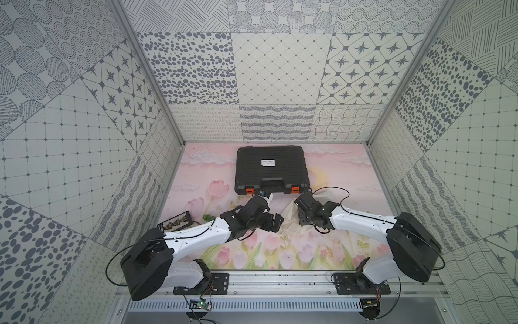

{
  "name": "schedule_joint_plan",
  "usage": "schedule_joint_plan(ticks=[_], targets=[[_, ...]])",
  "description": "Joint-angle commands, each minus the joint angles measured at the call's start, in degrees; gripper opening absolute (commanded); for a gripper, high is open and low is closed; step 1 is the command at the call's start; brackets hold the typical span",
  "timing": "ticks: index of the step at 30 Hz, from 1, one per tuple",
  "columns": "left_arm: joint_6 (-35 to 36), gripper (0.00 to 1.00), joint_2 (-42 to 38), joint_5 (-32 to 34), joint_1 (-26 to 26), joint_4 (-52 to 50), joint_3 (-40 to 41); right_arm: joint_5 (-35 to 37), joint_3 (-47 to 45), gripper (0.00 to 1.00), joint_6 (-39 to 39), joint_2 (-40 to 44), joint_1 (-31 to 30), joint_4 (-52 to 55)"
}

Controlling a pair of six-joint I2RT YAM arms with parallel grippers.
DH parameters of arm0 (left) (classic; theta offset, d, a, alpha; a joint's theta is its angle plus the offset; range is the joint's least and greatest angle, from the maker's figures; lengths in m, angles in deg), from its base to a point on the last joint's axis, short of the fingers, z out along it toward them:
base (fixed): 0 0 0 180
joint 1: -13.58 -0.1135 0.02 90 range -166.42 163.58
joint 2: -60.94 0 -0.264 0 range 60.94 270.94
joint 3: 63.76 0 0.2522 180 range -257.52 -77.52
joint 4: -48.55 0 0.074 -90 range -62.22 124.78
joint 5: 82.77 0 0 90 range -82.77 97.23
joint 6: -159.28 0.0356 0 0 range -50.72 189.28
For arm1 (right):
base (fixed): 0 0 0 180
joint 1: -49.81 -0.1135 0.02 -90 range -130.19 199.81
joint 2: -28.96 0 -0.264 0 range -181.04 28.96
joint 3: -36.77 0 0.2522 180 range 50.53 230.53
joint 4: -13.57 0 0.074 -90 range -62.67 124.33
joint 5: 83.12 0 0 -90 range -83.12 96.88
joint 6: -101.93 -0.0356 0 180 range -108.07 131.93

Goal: Close the soil bag
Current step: Pick up the distractor from the center of the board.

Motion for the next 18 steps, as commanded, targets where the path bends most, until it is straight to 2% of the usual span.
schedule_joint_plan(ticks=[1,5,10,15,18], targets=[[-0.85,0.99,0.31,-1.44,0.61,2.23,-0.51,1.37,0.62,0.54,-2.86,-2.90,-0.14,-5.06],[-0.91,0.99,0.32,-1.43,0.60,2.07,-0.51,0.93,0.36,0.43,-3.98,-4.34,-0.13,-5.29],[-0.69,0.99,-0.35,-1.07,0.55,2.49,-0.34,2.38,-0.83,0.23,-4.47,-0.62,-0.12,-4.11],[-0.10,0.99,-0.95,-0.03,0.51,2.43,-0.46,3.71,0.78,0.06,-2.29,5.22,-0.15,-0.99],[0.03,0.99,-1.63,1.13,0.33,1.90,-0.44,5.65,3.27,0.00,1.27,7.78,0.18,1.89]])
